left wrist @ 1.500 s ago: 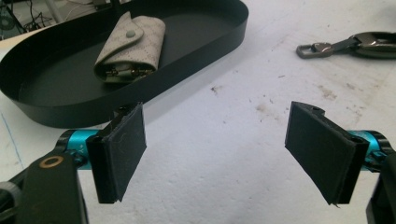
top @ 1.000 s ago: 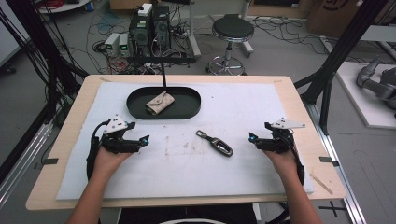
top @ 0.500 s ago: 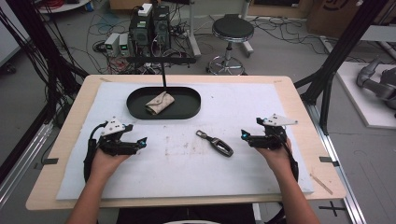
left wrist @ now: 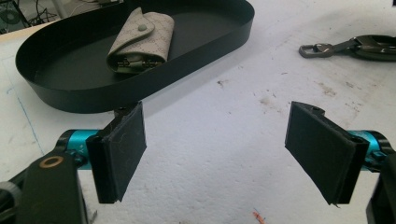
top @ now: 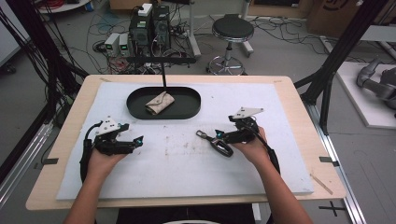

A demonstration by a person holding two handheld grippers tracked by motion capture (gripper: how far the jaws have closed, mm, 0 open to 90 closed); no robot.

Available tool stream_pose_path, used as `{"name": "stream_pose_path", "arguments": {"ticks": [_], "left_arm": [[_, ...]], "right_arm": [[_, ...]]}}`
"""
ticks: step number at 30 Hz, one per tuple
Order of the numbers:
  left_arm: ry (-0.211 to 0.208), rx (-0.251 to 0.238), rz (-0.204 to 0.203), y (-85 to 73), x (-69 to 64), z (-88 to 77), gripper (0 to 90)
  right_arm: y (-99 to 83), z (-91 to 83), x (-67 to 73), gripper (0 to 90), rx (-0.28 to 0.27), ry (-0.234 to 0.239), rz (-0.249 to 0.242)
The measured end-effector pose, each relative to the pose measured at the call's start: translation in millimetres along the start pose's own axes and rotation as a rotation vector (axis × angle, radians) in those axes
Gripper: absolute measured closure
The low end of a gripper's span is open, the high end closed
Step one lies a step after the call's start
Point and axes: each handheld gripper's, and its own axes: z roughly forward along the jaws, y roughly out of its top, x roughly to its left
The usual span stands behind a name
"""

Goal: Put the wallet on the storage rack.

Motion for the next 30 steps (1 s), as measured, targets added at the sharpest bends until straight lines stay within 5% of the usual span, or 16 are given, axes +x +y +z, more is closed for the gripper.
{"name": "stream_pose_path", "arguments": {"ticks": [6, 18, 23, 30], "left_arm": [[-0.010, 0.007, 0.001, 0.1, -1.1, 1.4, 20.4], [-0.012, 0.009, -0.005, -0.2, -1.3, 1.1, 20.4], [-0.011, 0.010, -0.008, -1.0, -1.1, 2.1, 20.4], [-0.011, 0.012, -0.001, -0.5, -2.4, 2.2, 20.4]], "right_arm": [[2.9, 25.6, 10.0, 17.4, 0.090, 0.050, -0.015], [1.0, 55.4, 19.0, 27.3, 0.205, 0.069, -0.012], [-0.2, 54.1, 17.4, 40.9, 0.216, 0.064, -0.011], [-1.7, 50.9, 22.9, 71.2, 0.205, 0.076, -0.019]]}}
